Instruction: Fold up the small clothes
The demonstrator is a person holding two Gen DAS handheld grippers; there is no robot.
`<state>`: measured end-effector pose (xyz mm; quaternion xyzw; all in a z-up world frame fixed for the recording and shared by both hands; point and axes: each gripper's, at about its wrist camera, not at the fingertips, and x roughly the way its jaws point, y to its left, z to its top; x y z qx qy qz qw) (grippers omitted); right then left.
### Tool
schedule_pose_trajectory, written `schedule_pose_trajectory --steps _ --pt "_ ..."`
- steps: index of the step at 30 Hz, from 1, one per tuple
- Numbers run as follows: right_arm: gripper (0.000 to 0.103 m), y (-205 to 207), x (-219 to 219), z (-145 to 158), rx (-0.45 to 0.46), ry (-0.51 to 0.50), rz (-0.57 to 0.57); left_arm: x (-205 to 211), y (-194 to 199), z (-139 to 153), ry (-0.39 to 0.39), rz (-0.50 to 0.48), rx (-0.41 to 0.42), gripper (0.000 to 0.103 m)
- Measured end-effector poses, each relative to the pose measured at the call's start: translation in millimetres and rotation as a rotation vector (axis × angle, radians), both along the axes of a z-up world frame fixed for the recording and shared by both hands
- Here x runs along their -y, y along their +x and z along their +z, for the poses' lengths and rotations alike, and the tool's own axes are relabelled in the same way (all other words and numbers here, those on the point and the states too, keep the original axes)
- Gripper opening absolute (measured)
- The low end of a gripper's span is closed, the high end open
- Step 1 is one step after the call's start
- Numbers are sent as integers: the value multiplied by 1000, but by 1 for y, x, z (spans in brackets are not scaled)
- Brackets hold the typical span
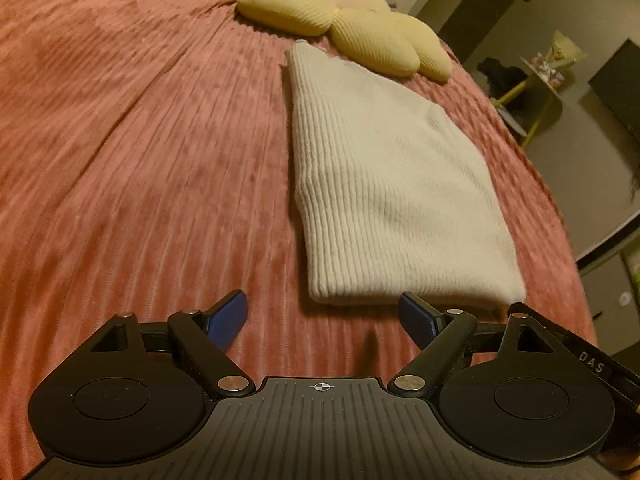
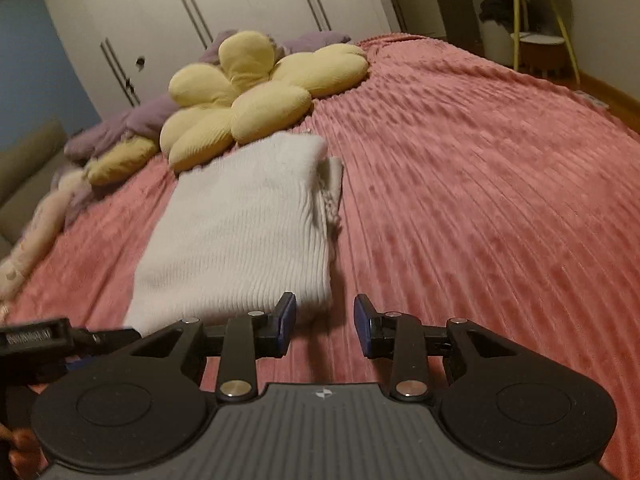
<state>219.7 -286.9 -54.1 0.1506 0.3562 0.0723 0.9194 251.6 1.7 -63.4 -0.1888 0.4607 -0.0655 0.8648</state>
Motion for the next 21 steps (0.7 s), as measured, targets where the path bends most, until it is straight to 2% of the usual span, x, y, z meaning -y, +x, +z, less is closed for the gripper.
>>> schedule_pose_trajectory --steps 3,6,9,10,14,16,18,20,21 --pt "31 -3 -5 1 5 -27 20 3 -2 0 46 -14 3 88" --pt "31 -3 -11 4 9 -60 38 13 0 -2 130 -43 14 88" --pt "31 -2 -19 7 20 -77 60 18 3 -4 227 -14 23 87" --pt "31 0 -21 7 22 -83 60 17 5 -5 231 -1 17 88" --pt "31 8 -21 6 16 -108 42 7 6 -3 232 52 15 88" --pt "33 9 -15 6 11 -98 31 -3 3 1 201 53 12 89" --pt "37 8 -4 9 18 -51 26 -15 -1 7 151 48 22 89" --pt "49 12 6 12 27 -16 20 -25 -2 15 97 60 44 91" --pt "51 15 9 12 28 0 18 -31 0 18 65 69 62 92"
